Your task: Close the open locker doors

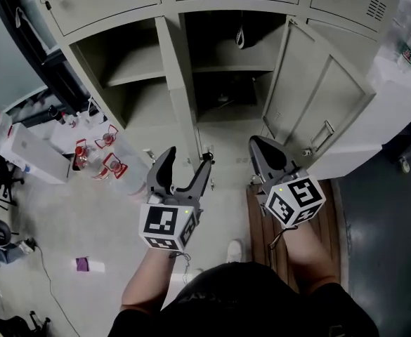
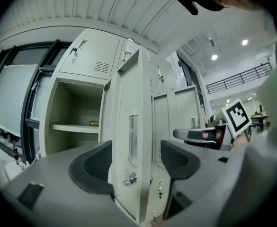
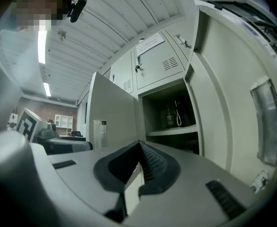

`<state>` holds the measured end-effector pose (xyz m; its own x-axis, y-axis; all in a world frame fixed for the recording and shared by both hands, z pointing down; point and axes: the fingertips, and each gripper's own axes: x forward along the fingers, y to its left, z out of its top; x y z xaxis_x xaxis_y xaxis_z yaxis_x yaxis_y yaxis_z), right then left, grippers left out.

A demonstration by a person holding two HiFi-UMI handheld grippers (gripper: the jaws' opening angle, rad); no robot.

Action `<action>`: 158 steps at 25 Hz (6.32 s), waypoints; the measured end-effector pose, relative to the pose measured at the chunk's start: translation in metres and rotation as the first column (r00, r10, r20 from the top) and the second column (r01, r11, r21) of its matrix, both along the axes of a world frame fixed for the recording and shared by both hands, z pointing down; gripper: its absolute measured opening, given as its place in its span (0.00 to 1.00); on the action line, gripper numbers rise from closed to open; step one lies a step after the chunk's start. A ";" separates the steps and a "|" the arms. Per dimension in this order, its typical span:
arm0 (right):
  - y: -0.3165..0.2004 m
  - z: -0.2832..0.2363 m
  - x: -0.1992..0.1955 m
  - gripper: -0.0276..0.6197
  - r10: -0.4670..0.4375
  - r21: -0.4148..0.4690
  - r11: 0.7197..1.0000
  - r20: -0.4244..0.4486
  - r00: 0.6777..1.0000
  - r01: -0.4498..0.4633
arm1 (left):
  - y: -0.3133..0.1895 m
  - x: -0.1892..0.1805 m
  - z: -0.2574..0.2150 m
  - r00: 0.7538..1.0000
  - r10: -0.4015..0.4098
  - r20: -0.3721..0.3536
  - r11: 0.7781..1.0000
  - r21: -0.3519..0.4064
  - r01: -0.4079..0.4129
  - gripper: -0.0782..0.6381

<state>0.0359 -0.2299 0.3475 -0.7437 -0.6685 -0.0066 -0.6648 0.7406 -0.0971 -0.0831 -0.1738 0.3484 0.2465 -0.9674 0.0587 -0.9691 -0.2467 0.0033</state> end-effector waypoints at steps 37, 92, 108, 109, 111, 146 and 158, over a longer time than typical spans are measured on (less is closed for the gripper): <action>-0.033 0.011 -0.046 0.04 -0.284 -0.023 0.958 0.031 0.958 0.284 | -0.006 -0.050 0.001 0.939 -0.345 -0.001 0.938 -0.017 0.345 0.23; -0.068 0.007 -0.230 0.04 -0.074 -0.039 0.996 0.001 0.997 0.074 | -0.085 -0.289 -0.001 0.968 -0.251 -0.019 0.968 0.000 0.251 0.38; -0.084 0.021 -0.238 0.04 -0.022 -0.067 0.998 -0.022 1.000 0.021 | -0.131 -0.322 -0.002 0.956 -0.292 -0.006 0.956 0.005 0.292 0.38; -0.084 0.021 -0.238 0.04 -0.021 -0.068 0.998 -0.024 0.999 0.019 | -0.133 -0.323 -0.002 0.955 -0.296 -0.006 0.955 0.006 0.296 0.38; -0.084 0.022 -0.238 0.04 -0.018 -0.069 0.997 -0.027 0.999 0.016 | -0.137 -0.324 -0.002 0.952 -0.306 -0.003 0.952 0.008 0.306 0.38; -0.086 0.026 -0.227 0.04 -0.061 -0.081 0.995 -0.020 0.998 0.059 | -0.152 -0.327 -0.001 0.859 -0.500 0.110 0.866 0.038 0.499 0.38; -0.067 0.017 -0.224 0.04 -0.066 -0.058 0.996 -0.029 0.997 0.064 | -0.124 -0.299 -0.007 0.909 -0.402 0.108 0.915 0.056 0.399 0.21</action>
